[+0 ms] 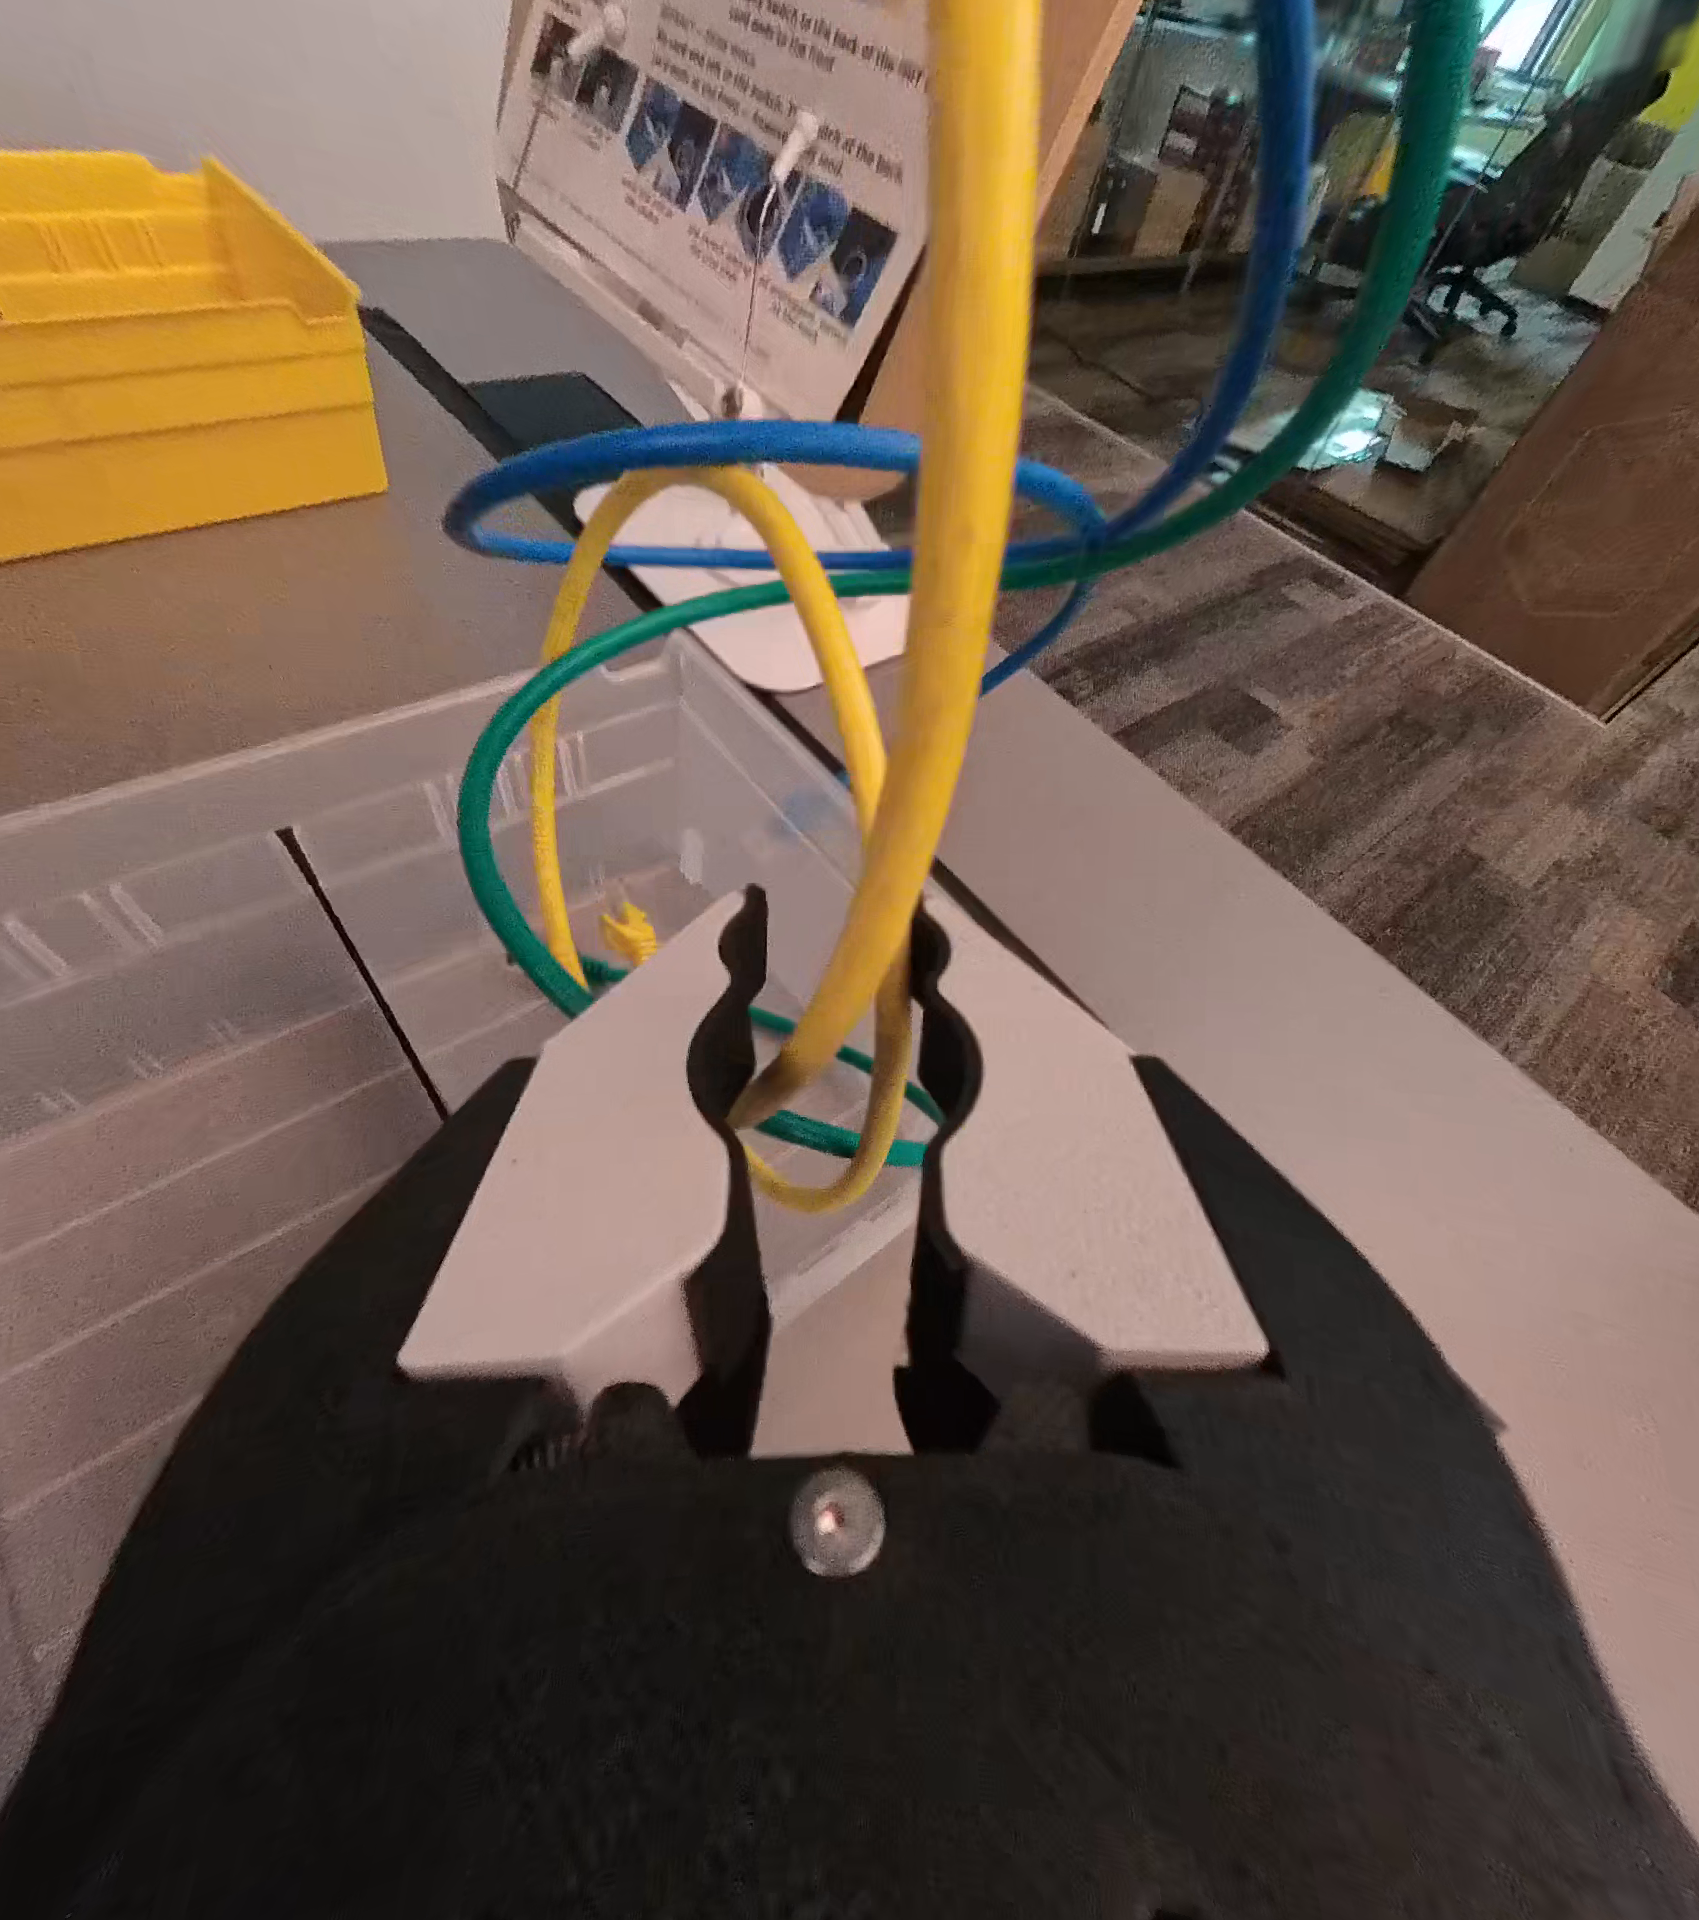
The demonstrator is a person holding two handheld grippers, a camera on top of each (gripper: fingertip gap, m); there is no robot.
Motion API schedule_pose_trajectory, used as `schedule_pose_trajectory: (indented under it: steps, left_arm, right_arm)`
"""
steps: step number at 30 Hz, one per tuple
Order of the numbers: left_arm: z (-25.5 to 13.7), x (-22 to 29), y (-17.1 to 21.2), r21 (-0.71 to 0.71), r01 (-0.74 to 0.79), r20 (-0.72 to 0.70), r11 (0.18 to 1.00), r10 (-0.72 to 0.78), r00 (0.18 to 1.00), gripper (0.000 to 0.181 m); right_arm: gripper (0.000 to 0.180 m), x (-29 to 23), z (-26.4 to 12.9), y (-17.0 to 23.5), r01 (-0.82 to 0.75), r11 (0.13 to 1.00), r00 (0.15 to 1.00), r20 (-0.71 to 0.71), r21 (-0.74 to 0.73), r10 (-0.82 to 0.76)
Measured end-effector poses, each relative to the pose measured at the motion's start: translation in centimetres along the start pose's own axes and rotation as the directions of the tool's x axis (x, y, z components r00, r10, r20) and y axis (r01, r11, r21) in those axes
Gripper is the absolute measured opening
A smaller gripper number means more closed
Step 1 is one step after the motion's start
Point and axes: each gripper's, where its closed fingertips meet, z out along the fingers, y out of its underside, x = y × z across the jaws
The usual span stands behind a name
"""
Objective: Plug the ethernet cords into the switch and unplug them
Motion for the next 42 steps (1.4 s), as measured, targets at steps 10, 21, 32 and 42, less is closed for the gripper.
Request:
schedule_pose_trajectory:
  steps: [10,21,32,42]
  left_arm:
    - [4.7,6.7,-0.2,0.028,0.232,-0.277,0.972,-0.215,0.937,0.033]
    - [7.4,11.4,1.1,0.038,0.261,-0.364,0.964,-0.230,0.902,0.033]
    - [6.5,11.8,2.4,0.169,0.340,-0.319,0.925,-0.275,0.907,0.033]
    - [5.3,12.4,3.1,0.260,0.368,-0.310,0.893,-0.283,0.907,0.032]
  right_arm:
    - [0.047,-1.1,-0.4,5.9,-0.099,0.969,0.989,0.089,-0.228,0.122]
    - [0.083,-0.4,-5.6,2.9,-0.189,0.982,0.978,0.088,0.009,0.188]
    - [0.087,0.4,-9.9,-4.2,-0.113,0.913,0.993,0.062,0.392,0.096]
    - [0.088,4.6,0.3,1.0,0.230,0.972,0.973,0.041,-0.047,-0.228]
